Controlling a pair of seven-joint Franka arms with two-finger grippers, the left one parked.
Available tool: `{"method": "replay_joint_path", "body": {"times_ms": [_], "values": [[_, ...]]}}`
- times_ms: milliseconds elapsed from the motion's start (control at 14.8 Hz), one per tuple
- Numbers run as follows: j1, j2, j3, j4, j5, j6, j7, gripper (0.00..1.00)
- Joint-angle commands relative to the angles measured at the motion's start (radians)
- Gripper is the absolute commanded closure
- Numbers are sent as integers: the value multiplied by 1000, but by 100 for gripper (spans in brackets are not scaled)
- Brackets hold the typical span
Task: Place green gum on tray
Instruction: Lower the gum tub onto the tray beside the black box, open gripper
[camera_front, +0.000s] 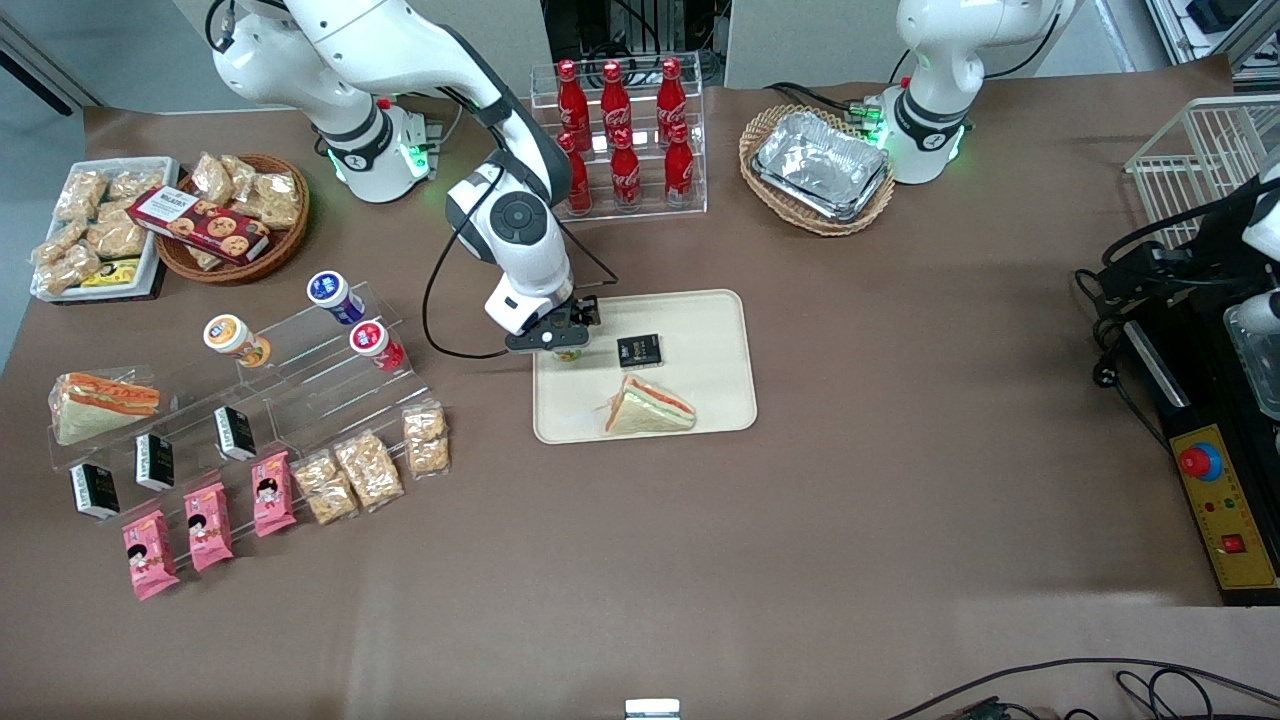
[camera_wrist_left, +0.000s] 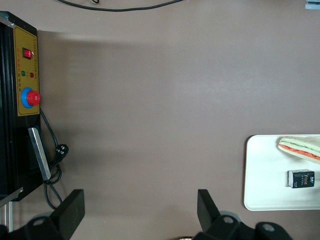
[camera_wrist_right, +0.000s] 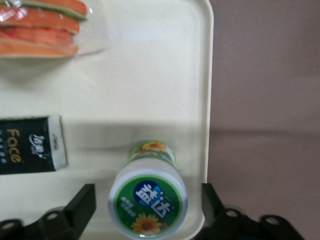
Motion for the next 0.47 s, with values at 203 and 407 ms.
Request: {"method": "replay_joint_path", "body": {"times_ms": [203, 407], "values": [[-90, -185, -33, 118, -6, -283, -53, 0], [-180, -228, -34, 240, -6, -463, -139, 0]]}}
